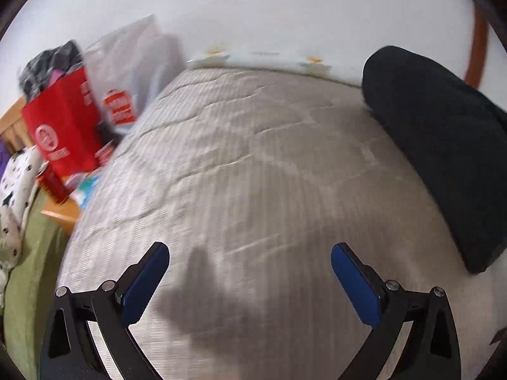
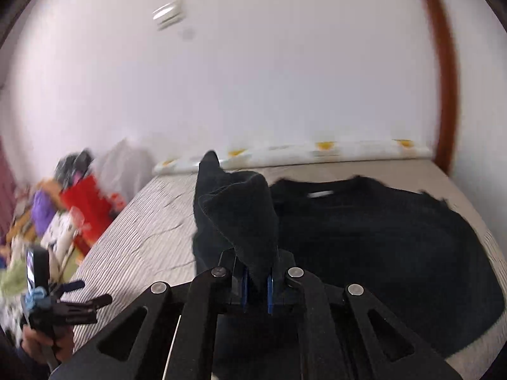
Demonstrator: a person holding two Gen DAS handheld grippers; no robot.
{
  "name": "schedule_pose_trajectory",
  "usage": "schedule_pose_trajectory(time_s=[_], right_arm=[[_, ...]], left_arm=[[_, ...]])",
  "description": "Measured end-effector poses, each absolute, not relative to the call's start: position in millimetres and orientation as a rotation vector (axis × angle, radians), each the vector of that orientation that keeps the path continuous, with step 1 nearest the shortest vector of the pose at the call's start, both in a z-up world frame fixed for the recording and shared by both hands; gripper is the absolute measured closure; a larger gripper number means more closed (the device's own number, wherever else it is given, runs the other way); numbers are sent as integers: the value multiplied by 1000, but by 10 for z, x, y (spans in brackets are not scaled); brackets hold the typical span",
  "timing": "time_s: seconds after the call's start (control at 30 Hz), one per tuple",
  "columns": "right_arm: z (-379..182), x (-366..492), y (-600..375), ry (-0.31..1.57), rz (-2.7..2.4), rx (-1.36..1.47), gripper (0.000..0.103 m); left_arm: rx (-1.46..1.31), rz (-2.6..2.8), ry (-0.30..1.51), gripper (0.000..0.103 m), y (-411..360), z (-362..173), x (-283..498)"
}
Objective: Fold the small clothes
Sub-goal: 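Lift and carry the folded sweatshirt away with the right gripper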
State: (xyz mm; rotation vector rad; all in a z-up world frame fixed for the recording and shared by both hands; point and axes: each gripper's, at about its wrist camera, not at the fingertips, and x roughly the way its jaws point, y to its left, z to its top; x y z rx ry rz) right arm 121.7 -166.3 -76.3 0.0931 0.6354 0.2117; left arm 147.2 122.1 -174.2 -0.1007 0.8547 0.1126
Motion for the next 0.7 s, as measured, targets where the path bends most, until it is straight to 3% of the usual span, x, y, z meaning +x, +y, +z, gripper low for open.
schedule_pose_trajectory(time_s=[0.13, 0.33, 0.5, 0.63, 0.7], right_arm=[[-791, 1097, -2343, 612, 85, 143, 96], [-1337, 1010, -3172, 756, -68, 265, 95], [-1497, 921, -3287, 773, -69, 312, 83], [-1473, 1003, -3282, 765, -50, 307, 64], [-1497, 1100, -3291, 783, -41, 332, 63]], left_arm=[[-94, -10, 840, 0, 805, -1680, 1603], [-98, -159, 839, 0, 255, -1687, 1637], [-40, -295, 836, 0, -284, -1684, 1598], [11, -364, 811, 0, -587, -1619, 1542], [8, -381, 812, 0, -645, -1597, 1525]])
